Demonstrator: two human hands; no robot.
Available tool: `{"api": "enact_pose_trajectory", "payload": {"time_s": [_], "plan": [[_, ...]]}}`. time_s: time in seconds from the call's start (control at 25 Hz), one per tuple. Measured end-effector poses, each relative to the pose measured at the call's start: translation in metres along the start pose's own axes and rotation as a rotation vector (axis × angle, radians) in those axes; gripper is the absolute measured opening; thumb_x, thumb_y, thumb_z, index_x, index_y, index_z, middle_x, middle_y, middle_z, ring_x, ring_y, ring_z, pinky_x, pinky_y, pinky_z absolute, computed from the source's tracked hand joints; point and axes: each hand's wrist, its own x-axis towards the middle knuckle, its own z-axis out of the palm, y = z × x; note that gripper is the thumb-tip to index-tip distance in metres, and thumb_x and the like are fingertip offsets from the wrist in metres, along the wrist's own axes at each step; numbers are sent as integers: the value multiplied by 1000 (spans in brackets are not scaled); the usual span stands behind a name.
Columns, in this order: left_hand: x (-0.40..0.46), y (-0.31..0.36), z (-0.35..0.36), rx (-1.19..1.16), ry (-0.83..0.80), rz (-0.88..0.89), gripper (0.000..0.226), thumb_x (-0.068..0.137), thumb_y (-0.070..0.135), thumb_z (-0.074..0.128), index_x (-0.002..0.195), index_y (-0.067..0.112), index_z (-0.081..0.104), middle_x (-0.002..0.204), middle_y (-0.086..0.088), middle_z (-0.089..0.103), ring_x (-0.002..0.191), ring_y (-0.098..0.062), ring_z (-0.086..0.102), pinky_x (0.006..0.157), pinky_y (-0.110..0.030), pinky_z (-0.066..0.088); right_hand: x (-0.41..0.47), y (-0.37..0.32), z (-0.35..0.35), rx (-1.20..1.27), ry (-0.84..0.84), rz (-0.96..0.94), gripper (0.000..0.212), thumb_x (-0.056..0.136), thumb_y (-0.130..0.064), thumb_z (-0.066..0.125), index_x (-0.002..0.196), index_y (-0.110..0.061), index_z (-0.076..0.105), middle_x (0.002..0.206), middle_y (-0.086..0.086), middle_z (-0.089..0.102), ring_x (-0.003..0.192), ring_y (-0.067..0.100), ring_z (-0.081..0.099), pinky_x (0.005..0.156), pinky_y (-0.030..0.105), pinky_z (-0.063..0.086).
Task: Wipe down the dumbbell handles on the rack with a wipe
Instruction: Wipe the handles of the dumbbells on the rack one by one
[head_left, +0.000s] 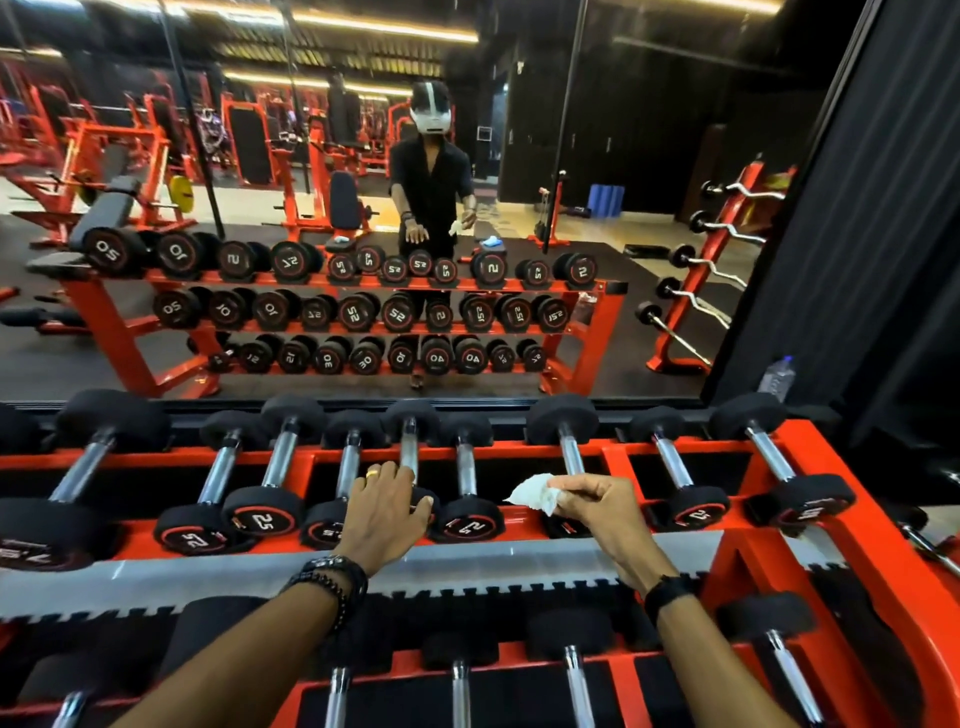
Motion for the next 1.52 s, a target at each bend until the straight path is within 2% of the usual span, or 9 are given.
{"api": "enact_pose_trajectory", "payload": {"time_s": [0.24,0.36,0.48,0.68,0.76,1.08,1.24,1.4,1.52], "plan": [[36,-12,12,-151,-2,-100,37,92,42,56,115,13,57,111,-3,56,106,-23,53,92,-37,43,22,-4,26,-38,13,-38,16,82,8,70,84,-7,76,85,9,76,75,11,71,73,19,57],[59,-22,23,-228,-50,-170,34,90,40,56,110,12,52,110,-4,52,105,-26,53,90,-39,44,39,-3,42,-142,5,-47,16,80,4,74,79,-11,76,80,5,76,76,15,72,76,27,58],[85,-29,33,-327,-129,-280,43,91,37,57,121,9,47,123,-9,48,115,-30,50,93,-41,43,60,8,55,-190,3,-32,20,79,3,75,73,-16,76,73,7,75,68,17,69,74,38,58],[97,-26,67,-509,-287,-363,70,94,26,54,149,-2,20,140,-18,42,124,-33,48,100,-42,43,77,32,56,-261,38,8,17,81,2,74,75,-13,75,69,1,73,62,7,63,63,24,50],[101,-30,78,-560,-292,-379,72,92,17,51,151,-5,15,136,-20,46,117,-32,54,100,-45,46,87,42,63,-284,29,42,20,81,5,73,73,-14,74,66,0,71,59,4,60,61,22,47],[96,-25,80,-549,-174,-423,52,92,17,54,139,0,38,123,-15,54,104,-30,60,90,-43,53,122,68,121,-659,-173,67,17,76,-3,76,67,-18,74,72,0,74,68,6,65,70,24,53],[97,-21,74,-472,-130,-416,42,92,18,56,130,5,45,111,-10,57,97,-28,61,80,-37,51,139,70,130,-771,-230,130,13,69,-7,80,65,-18,73,68,-4,71,66,5,63,65,18,50],[95,-13,70,-396,-153,-479,56,92,21,54,144,8,37,110,-12,62,98,-30,63,84,-41,53,147,76,125,-813,-194,209,9,68,-11,78,73,-13,71,82,4,69,80,18,65,65,22,46],[97,-8,71,-381,-133,-512,60,90,21,54,146,8,36,108,-14,65,97,-33,64,83,-42,54,150,90,113,-806,-211,156,8,73,-1,68,76,-5,74,78,4,67,83,19,65,65,17,40]]}}
